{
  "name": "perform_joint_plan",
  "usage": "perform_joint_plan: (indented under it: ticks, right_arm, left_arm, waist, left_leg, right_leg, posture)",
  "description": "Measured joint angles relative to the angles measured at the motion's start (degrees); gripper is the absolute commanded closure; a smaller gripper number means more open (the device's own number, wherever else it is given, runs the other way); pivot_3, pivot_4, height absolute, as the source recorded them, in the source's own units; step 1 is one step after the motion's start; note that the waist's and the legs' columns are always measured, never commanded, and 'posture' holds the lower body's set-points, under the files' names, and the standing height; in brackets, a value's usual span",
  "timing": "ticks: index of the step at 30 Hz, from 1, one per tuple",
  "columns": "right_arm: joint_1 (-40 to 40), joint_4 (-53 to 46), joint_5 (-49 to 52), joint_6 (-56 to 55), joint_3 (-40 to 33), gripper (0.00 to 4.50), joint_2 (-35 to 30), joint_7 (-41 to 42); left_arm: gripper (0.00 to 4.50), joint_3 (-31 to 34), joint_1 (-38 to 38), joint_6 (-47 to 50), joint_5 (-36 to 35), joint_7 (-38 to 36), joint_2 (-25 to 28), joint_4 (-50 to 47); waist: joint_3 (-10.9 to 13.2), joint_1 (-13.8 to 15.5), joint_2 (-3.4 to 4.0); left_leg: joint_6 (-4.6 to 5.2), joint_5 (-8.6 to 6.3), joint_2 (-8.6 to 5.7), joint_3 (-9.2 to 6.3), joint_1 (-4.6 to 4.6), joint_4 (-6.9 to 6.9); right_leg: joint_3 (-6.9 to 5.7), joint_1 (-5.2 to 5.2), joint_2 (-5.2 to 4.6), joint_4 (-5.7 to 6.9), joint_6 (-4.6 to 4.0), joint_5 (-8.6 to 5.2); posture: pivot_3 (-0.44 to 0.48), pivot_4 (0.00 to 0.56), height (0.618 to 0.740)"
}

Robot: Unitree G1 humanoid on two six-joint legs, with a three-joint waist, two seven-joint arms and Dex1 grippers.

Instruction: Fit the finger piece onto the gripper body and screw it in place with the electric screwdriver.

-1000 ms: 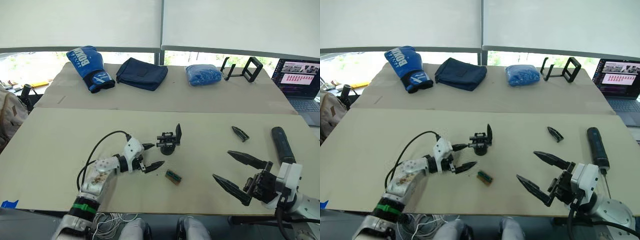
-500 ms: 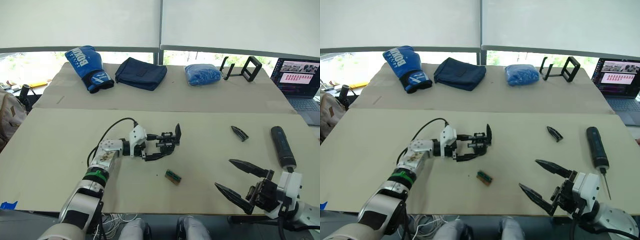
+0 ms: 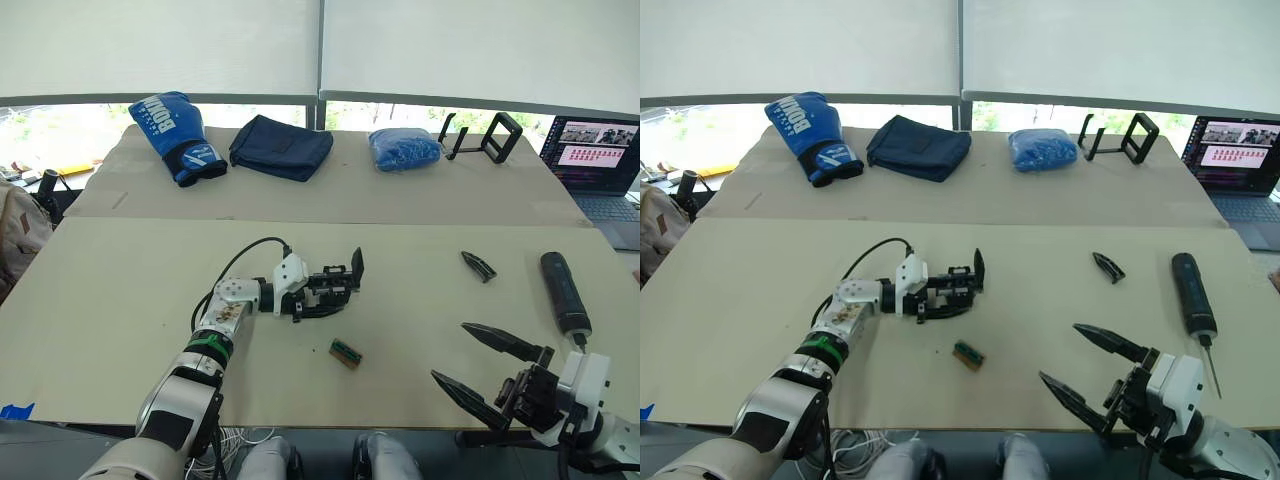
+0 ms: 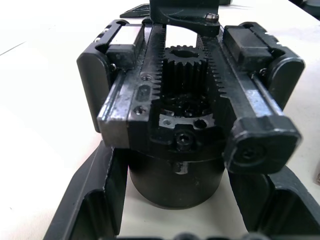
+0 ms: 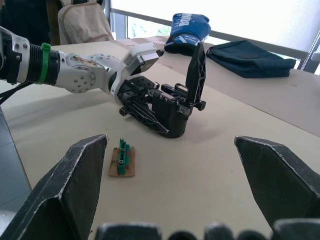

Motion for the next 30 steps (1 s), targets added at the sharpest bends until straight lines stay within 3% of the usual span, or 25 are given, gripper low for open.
perform_joint_plan:
  ticks: [4, 11, 17, 21, 30]
  right_arm:
    - [-0.5, 0.5, -0.1, -0.6, 0.0, 0.0, 0.0, 0.3]
    - [-2.0, 2.4, -0.4, -1.4, 0.0, 0.0, -0.1, 1.1]
    - [-3.4, 2.6, -0.5, -1.4, 0.3, 0.0, -0.1, 1.7]
    - [-3.4, 2.8, -0.5, -1.4, 0.3, 0.0, -0.1, 1.8]
    - [-2.4, 2.9, -0.4, -1.4, 0.3, 0.0, -0.1, 2.1]
  left_arm:
    - [2.17, 0.9, 2.8, 2.1, -0.1, 2.9, 0.3, -4.7]
    - [2.17, 2.9, 15.2, 18.0, -0.2, 21.0, -4.1, -29.1]
    - [2.17, -0.5, 25.0, 26.3, 2.6, 32.5, -7.9, -44.9]
    - [2.17, -2.7, 27.6, 27.8, 4.5, 35.9, -7.9, -48.5]
    - [2.17, -2.9, 26.5, 26.2, 5.8, 38.9, -7.6, -46.7]
  waist:
    - [0.0, -0.2, 0.0]
    - [0.0, -0.2, 0.0]
    - [0.0, 0.1, 0.0]
    - [0.0, 0.1, 0.0]
    - [0.0, 0.2, 0.0]
  left_leg:
    - [-0.01, 0.0, 0.01, -0.01, 0.01, -0.01]
    - [0.0, 0.01, 0.0, -0.06, -0.07, 0.0]
    - [0.0, 0.01, 0.0, -0.08, -0.07, 0.02]
    - [-0.01, 0.01, 0.01, -0.08, -0.04, 0.0]
    - [-0.01, 0.01, 0.0, -0.07, -0.04, 0.01]
  right_leg:
    - [0.02, 0.0, -0.01, 0.02, 0.0, 0.0]
    - [0.09, -0.02, -0.06, 0.01, 0.01, 0.0]
    - [0.07, 0.0, -0.06, 0.0, 0.03, 0.0]
    - [0.07, -0.01, -0.06, 0.01, 0.03, 0.0]
    - [0.04, 0.0, -0.07, 0.01, 0.02, 0.01]
  posture:
    - [0.0, 0.15, 0.74]
    - [0.0, 0.15, 0.74]
    - [0.0, 0.15, 0.74]
    - [0.0, 0.15, 0.74]
    - [0.0, 0.15, 0.74]
